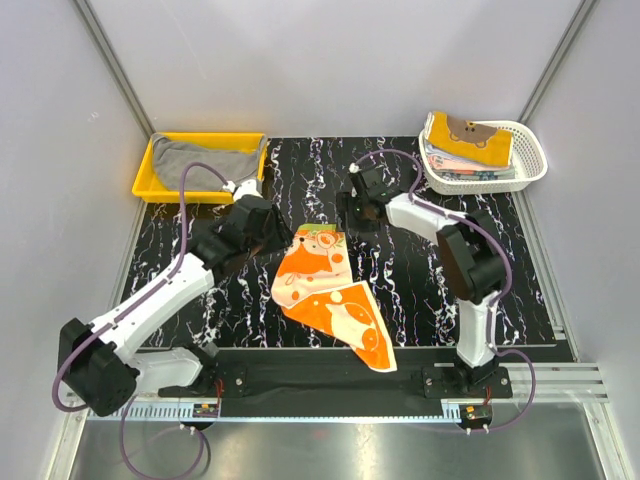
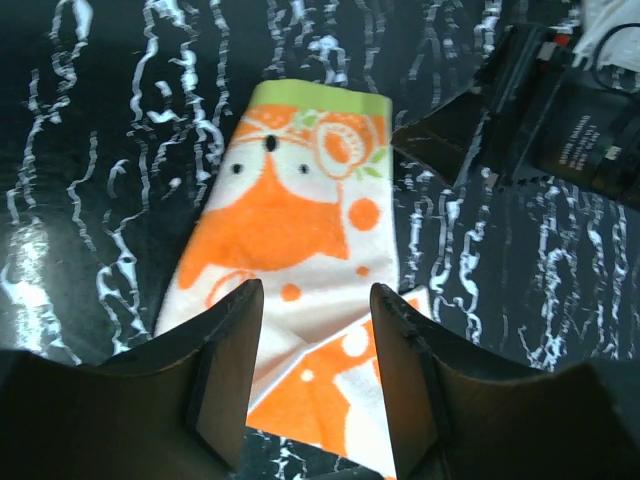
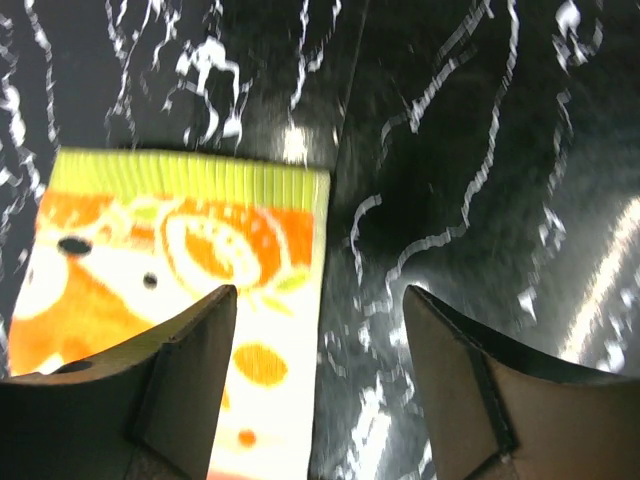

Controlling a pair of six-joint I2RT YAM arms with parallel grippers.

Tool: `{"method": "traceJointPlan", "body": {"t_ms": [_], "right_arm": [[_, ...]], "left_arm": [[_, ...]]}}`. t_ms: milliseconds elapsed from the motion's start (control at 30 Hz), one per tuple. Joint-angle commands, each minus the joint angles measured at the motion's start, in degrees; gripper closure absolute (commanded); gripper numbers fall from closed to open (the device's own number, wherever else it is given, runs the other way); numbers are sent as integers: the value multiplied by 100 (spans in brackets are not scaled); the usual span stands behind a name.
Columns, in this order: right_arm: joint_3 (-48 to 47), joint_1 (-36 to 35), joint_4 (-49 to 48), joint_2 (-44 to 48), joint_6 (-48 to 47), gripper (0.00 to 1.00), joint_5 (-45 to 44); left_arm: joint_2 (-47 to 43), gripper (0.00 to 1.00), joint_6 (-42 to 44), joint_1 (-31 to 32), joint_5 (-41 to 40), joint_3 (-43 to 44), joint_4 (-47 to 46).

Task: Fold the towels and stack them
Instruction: Flatten out the crumpled towel

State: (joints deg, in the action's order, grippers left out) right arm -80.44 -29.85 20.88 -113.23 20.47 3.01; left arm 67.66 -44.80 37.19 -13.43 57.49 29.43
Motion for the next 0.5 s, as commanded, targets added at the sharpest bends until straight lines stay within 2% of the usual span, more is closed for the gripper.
{"method": "traceJointPlan", "body": {"t_ms": [0,333,400,433,467], "right_arm": [[-681,-144,55,-348,-69,28,-431],[-1315,-531,671,-1175,-157,42,-1188],[-1316,-549,750,-1245,-192,55,-1354],[-1299,-549,777,-1237,-201,64,-1407],[-1272,-549,794,-1141,-219,84,-1443]], "left_arm": [[46,49,164,-370,613,-238,-323],[362,49,384,-1012,1079,-441,-543],[484,48,358,-1073,1123,-476,-666],[529,48,314,-1143,1167,-493,-719],[564,48,287,-1187,1228,-502,-789]]}}
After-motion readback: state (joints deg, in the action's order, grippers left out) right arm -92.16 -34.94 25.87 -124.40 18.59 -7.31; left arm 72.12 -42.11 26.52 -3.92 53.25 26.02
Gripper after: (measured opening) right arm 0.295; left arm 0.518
